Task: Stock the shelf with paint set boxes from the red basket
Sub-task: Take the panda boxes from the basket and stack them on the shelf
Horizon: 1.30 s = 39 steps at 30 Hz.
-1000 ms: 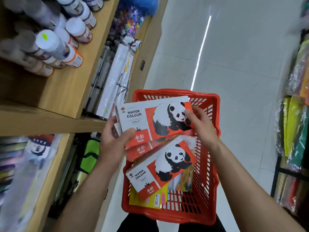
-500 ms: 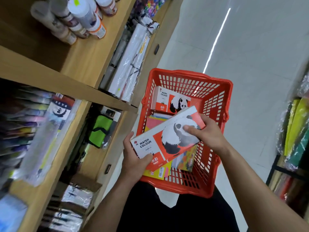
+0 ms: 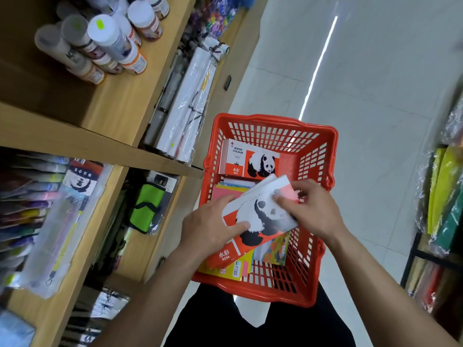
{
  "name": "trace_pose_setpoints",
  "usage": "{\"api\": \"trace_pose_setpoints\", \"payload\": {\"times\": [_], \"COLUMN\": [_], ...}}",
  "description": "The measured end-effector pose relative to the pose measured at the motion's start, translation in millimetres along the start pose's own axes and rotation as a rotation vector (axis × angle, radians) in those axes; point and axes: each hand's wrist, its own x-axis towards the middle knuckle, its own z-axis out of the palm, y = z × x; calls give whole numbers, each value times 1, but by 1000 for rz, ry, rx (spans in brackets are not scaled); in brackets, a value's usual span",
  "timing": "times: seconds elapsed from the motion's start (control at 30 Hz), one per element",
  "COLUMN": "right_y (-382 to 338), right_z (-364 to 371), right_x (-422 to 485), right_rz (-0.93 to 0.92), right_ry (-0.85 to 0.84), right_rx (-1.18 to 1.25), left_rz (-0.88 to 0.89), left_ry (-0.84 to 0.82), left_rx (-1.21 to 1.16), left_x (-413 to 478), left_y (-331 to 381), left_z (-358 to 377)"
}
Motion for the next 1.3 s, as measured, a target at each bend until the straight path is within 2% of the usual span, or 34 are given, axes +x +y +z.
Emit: {"api": "trace_pose_setpoints", "payload": {"times": [0.13,0.3,0.43,0.5,0.63,0.77,0.87,1.07,1.2,1.3], "right_y": [-10,-19,-18,-11,0,3,-3,-71,-124,-151], "right_z": [-17,24,63,74,79,67,42,-28,-73,-88], "right_x": [63,162,199,210,226,219,200,134,81,51], "right_rz": [-27,-156,-199,-193,-236,-342,-411,-526,-587,-592], "right_ry": [-62,-305,-514,-549,-498,-524,-425,-227,-143,-206], "right_rx": [127,-110,-114,-136,-342,-276,-185,15,-66,-179], "left_rz": [-31,-38,-52,-56,-67,-67,-61,-25,32,114], "left_ry": [31,83,89,93,121,126,126,151,165,158], "left_rx": [-22,-23,-49,-55,-53,-67,-59,-48,-80,-247], "left_x": [-2,-2,-2,-2,-2,-3,-3,-4,-7,-11], "left_y": [-8,-12,-10,-9,-10,-13,-11,-12,-11,-15], "left_z": [5,11,11,11,11,13,14,15,13,5]}}
